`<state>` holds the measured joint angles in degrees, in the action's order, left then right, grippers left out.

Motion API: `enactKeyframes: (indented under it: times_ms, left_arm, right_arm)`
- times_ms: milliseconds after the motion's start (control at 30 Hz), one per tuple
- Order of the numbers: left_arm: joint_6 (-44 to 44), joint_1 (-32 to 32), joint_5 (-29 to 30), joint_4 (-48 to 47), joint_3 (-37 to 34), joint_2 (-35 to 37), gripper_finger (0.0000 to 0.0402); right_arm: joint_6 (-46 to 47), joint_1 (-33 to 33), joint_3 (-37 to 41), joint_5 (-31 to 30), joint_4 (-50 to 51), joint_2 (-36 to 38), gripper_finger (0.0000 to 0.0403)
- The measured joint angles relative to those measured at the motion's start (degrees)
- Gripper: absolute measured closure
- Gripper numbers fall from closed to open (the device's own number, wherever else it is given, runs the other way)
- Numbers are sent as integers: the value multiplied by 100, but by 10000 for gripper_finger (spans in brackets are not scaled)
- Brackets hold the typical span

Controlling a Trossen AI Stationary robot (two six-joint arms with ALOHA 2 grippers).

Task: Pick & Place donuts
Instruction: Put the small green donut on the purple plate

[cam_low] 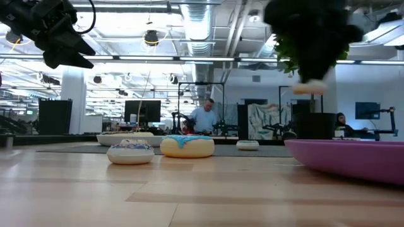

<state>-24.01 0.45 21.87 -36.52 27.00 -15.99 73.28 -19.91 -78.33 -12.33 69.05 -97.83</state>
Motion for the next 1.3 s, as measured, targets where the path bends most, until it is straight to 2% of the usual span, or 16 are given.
enactKeyframes:
  times_ms: [200, 433, 667, 1000, 1300]
  left_arm:
    - [0, 0, 0, -1, 0, 0, 136]
    - [-85, 0, -2, -13, 0, 1, 136]
    - [-127, 0, -4, -34, 0, 0, 136]
    - [-166, 0, -21, -152, 0, 0, 136]
    - [-258, 0, -35, -259, 0, 2, 136]
  right_arm:
    - [863, -775, 479, 289, -421, 9, 282]
    - [928, -1161, 479, 360, -627, -460, 282]
    - [900, -1271, 482, 611, -657, -902, 282]
    - [891, -1269, 482, 498, -780, -922, 281]
    - [963, -1269, 482, 480, -766, -926, 246]
